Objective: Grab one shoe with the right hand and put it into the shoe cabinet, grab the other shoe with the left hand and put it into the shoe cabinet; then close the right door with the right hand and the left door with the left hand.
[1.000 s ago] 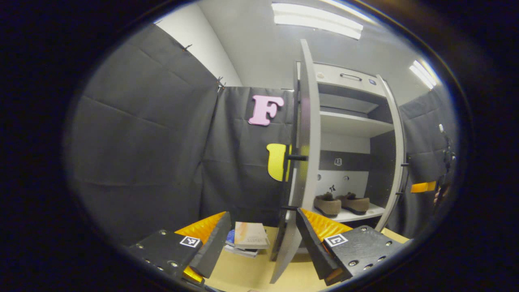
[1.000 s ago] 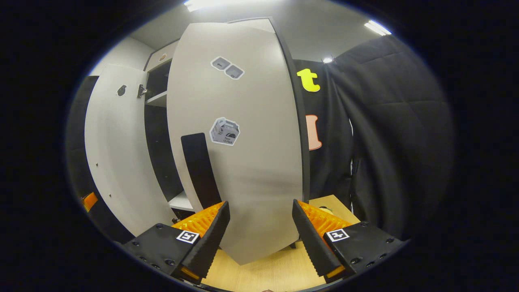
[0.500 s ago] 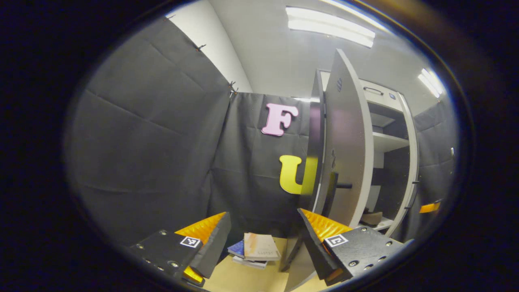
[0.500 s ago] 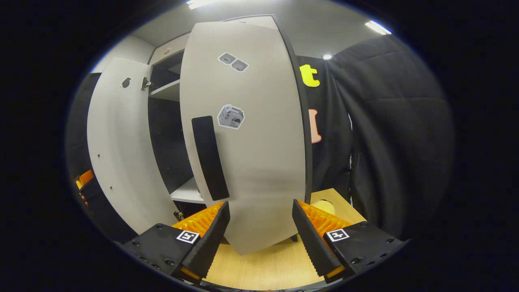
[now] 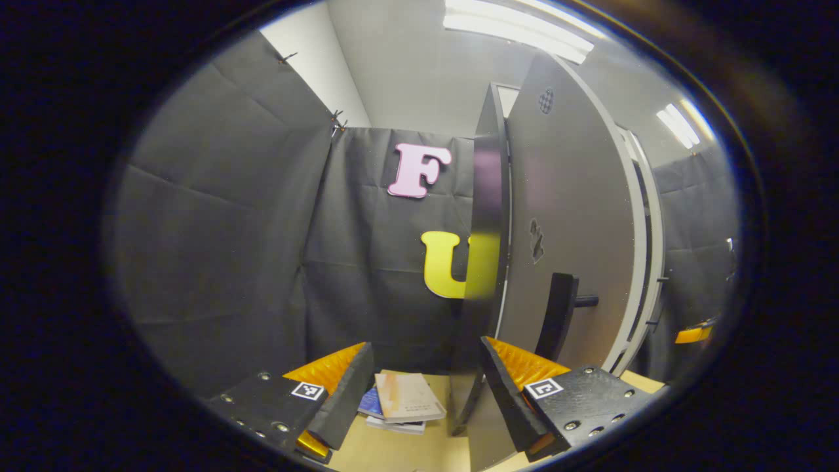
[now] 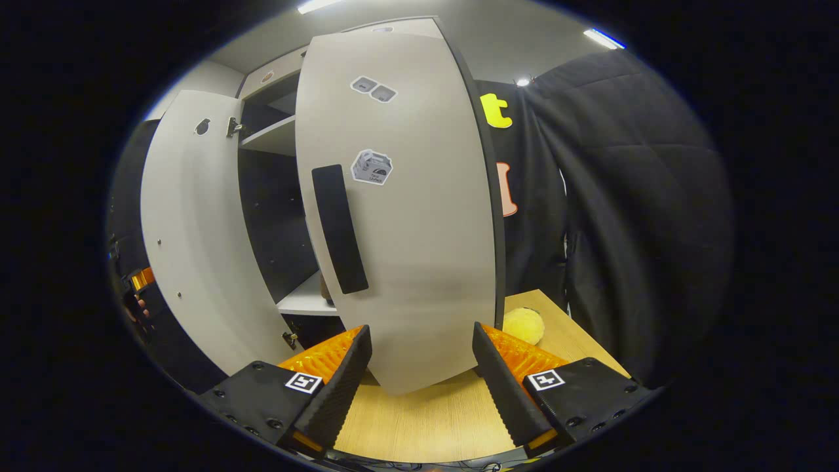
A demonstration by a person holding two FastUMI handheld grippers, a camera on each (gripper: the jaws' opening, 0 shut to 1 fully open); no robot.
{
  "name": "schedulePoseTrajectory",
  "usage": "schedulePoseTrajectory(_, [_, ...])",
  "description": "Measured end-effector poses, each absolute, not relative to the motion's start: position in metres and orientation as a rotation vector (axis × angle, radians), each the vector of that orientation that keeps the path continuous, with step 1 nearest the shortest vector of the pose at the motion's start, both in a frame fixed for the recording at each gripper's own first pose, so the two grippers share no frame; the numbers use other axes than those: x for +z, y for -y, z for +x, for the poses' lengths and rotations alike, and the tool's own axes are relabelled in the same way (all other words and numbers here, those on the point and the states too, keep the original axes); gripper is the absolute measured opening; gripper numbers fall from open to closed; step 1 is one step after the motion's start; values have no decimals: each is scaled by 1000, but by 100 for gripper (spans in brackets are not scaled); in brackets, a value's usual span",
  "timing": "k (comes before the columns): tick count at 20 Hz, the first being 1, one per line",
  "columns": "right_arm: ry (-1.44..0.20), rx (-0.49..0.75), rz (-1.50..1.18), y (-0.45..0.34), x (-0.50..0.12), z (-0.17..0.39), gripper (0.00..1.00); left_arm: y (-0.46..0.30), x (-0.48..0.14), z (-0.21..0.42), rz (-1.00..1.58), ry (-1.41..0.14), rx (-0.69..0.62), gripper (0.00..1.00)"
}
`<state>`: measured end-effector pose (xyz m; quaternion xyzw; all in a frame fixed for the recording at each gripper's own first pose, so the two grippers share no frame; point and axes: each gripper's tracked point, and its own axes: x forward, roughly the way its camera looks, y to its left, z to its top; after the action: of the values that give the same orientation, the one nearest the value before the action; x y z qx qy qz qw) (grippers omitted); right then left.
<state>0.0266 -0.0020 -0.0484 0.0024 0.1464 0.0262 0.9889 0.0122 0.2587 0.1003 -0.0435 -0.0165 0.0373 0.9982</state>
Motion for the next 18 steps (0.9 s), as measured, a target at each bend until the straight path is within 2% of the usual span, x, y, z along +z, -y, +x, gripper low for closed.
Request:
schedulePoseTrajectory(3, [-284,33,24,7,-47,28,98,-258,103,13,-56,53,57,94])
schedulePoseTrajectory(4, [-273,30,32,8,-46,30,98,-254,103,15,-48,48,45,100])
schedulePoseTrajectory(5, [-268,29,37,9,-47,31,98,-252,103,17,-50,40,31,93])
schedulePoseTrajectory(8, [-265,14,39,11,-52,33,98,-249,103,24,-51,28,-7,93])
schedulePoseTrajectory(9, [-263,12,47,12,-53,35,98,-248,104,24,-45,29,-15,96])
schedulePoseTrajectory(10, [-263,15,59,11,-54,37,98,-245,104,26,-39,27,-21,93])
schedulePoseTrajectory(18, [-283,35,61,15,-62,53,98,-187,103,33,-22,-6,-107,92])
